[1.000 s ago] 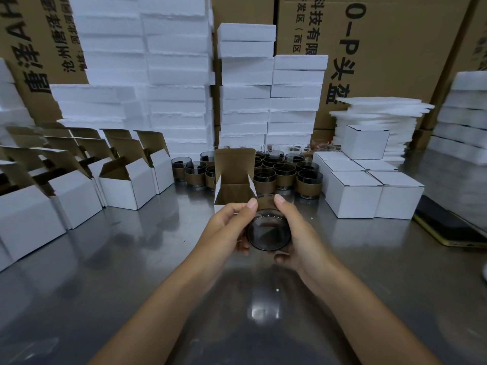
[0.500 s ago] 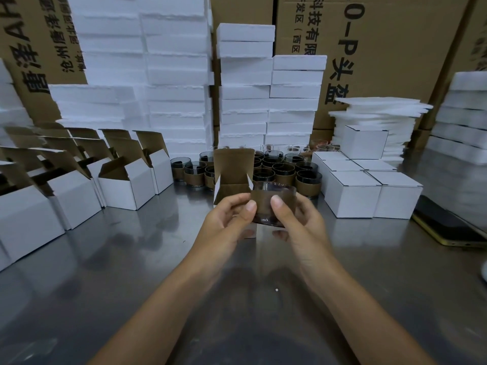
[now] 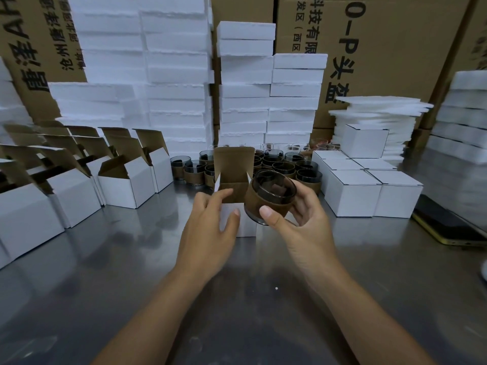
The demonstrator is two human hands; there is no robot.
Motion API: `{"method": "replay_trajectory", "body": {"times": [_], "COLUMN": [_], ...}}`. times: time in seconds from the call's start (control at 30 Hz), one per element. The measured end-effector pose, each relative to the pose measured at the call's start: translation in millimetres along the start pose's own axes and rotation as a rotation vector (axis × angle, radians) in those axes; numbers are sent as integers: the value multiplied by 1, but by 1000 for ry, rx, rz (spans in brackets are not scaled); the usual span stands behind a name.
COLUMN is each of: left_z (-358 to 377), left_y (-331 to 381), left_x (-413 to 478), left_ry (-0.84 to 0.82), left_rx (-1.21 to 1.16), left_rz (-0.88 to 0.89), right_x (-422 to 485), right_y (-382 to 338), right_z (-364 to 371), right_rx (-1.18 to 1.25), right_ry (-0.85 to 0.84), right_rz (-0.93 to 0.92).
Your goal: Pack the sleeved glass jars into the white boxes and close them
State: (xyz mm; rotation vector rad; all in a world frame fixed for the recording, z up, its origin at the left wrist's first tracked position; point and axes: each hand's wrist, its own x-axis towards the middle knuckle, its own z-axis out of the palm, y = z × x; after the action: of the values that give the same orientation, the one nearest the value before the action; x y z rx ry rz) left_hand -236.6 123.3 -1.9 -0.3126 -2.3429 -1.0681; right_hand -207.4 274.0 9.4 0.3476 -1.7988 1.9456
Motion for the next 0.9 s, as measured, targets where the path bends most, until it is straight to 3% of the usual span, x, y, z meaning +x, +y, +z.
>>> {"method": "replay_trajectory", "body": {"times": [0.13,0.37,0.67,0.9], "left_z": [1,-3,-3,-4], "left_y": [-8,7,23,21], "left_x": [0,-5,-14,-13], "left_ry": [-56,-57,-138,-157], "left_rx": [152,190,105,93], "left_rz": [-27,177,406,429], "right_x": [-1,-3,-1,2], "right_y": [-3,-14,-15,-11], "right_z": [1,3,0,-5], "right_rx": [14,4,-49,-124], "right_ry": [-7,15,-1,82], "right_rz": [-6,-85,-153,-125]}}
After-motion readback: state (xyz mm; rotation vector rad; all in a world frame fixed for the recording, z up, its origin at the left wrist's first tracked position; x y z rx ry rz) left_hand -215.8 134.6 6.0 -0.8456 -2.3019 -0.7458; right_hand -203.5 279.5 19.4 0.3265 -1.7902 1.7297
